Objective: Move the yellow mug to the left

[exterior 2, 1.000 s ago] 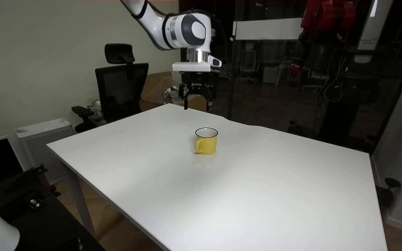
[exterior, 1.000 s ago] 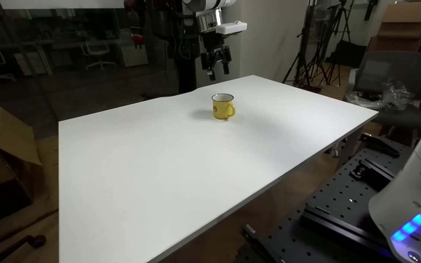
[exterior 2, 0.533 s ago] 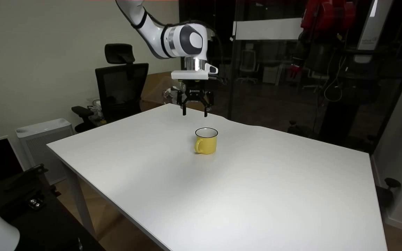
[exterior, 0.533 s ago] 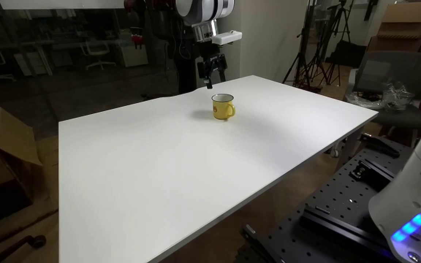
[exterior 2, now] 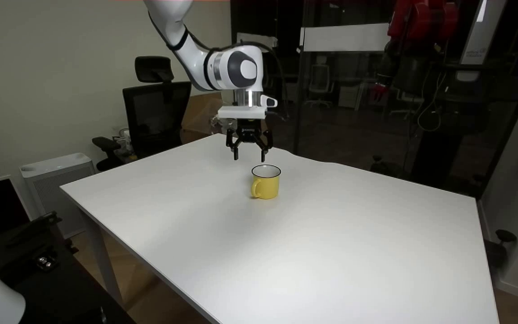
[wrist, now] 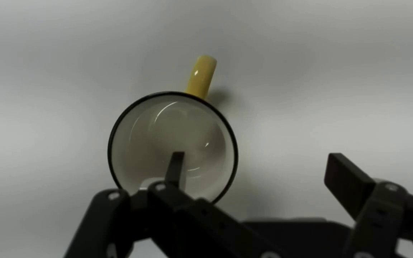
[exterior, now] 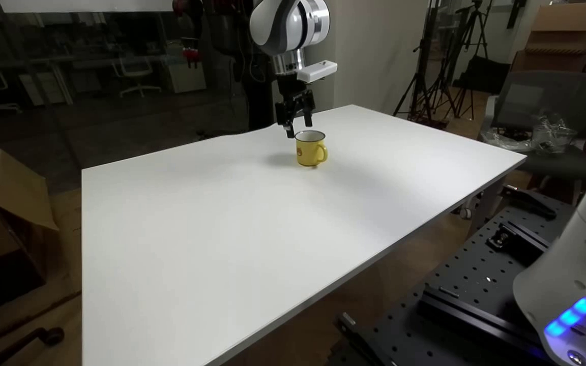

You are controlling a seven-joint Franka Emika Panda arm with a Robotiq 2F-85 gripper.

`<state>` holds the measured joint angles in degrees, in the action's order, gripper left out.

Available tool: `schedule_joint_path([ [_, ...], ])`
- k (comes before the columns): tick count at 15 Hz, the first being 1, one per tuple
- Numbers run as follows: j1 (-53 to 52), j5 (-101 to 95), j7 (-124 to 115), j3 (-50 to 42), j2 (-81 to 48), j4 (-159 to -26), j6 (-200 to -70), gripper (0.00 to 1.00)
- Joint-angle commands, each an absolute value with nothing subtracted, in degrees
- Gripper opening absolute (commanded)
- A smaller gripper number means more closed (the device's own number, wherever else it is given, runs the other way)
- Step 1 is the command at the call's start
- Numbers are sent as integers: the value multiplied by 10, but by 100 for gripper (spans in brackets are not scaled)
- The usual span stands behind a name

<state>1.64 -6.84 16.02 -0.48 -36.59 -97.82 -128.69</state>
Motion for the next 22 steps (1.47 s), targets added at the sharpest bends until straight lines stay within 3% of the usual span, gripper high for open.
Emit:
schedule_joint_path([
  [1, 19, -73, 144, -2, -364, -1012, -1325, 100],
  [11, 32, -161, 266, -7, -390, -997, -1277, 100],
  [13, 38, -168, 288, -4, -398, -988, -1275, 73],
  [22, 46, -180, 351, -3, -428, -927, -1235, 11],
])
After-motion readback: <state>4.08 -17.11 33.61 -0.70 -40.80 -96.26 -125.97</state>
